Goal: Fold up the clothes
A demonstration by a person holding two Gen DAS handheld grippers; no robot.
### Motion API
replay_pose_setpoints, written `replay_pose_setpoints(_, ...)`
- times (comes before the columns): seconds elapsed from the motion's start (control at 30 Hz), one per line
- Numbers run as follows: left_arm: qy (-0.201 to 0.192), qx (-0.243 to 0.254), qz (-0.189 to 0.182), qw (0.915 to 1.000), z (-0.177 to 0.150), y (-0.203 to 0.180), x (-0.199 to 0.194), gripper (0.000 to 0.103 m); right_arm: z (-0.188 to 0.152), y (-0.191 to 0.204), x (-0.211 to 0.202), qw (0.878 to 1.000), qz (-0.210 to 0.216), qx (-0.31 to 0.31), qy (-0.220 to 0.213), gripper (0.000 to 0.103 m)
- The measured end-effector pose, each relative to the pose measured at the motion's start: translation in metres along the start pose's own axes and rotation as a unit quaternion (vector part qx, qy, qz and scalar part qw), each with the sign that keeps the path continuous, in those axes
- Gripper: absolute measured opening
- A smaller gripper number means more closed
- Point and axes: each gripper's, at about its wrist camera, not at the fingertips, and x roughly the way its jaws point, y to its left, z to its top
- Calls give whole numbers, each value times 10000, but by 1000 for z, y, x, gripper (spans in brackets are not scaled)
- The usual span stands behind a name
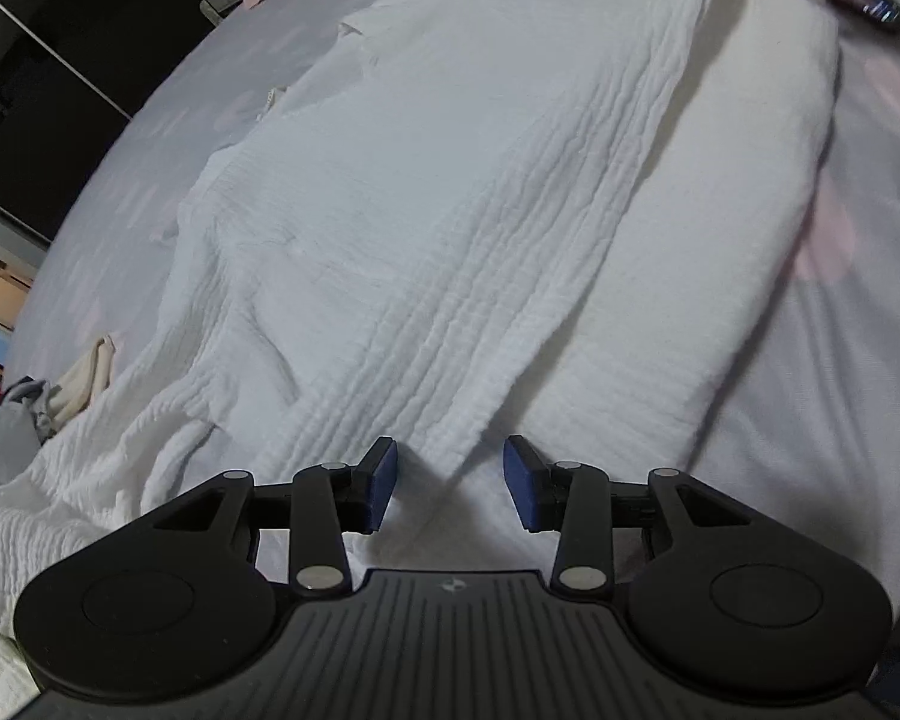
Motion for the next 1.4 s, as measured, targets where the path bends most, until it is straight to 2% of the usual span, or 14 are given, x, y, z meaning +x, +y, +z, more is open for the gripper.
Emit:
replay_pose_setpoints(0.13, -64, -157, 176, 9997, 4, 2, 1, 37, -8, 2, 5, 9999, 29, -105, 49, 35)
replay_pose_setpoints(0.27, -160, -355, 402, 9984, 10, 6, -1, 15, -11, 7, 11, 9993, -97, -355, 102, 34)
replay_pose_setpoints(0.33, -191, -466, 499, 9975, 12, 10, -4, 8, -11, 7, 12, 9989, -182, -409, 115, 34)
replay_pose_setpoints(0.37, -224, -536, 554, 9968, 13, 13, -7, 5, -11, 6, 11, 9989, -204, -420, 96, 30)
replay_pose_setpoints(0.4, -259, -608, 615, 9959, 15, 15, -10, 4, -10, 6, 10, 9988, -233, -423, 74, 20)
replay_pose_setpoints(0.5, -476, -960, 756, 9914, 20, 28, -26, 3, -6, 2, 0, 9985, -405, -363, -76, 6)
replay_pose_setpoints(0.63, -824, -1513, 956, 9804, 28, 44, -56, 3, 0, -8, -23, 9969, -606, -168, -472, 5)
replay_pose_setpoints(0.77, -1136, -1700, 841, 9753, 31, 56, -102, 3, 6, -16, -57, 9936, -761, -106, -828, 5)
replay_pose_setpoints(0.93, -1422, -1791, 592, 9717, 24, 67, -175, 3, 6, -23, -116, 9891, -728, -336, -1233, 5)
replay_pose_setpoints(1.03, -1438, -1601, 409, 9757, 20, 63, -207, 3, 1, -22, -154, 9865, -656, -627, -1361, 5)
replay_pose_setpoints(1.17, -1223, -1175, 169, 9854, 13, 40, -237, 3, -13, -12, -201, 9857, -342, -1076, -1254, 5)
replay_pose_setpoints(1.27, -972, -701, -152, 9927, 6, 15, -251, 3, -29, 4, -228, 9829, -25, -1569, -965, 5)
replay_pose_setpoints(1.4, -347, 93, -584, 9976, -6, -24, -250, 3, -48, 31, -236, 9743, 485, -2175, -338, 5)
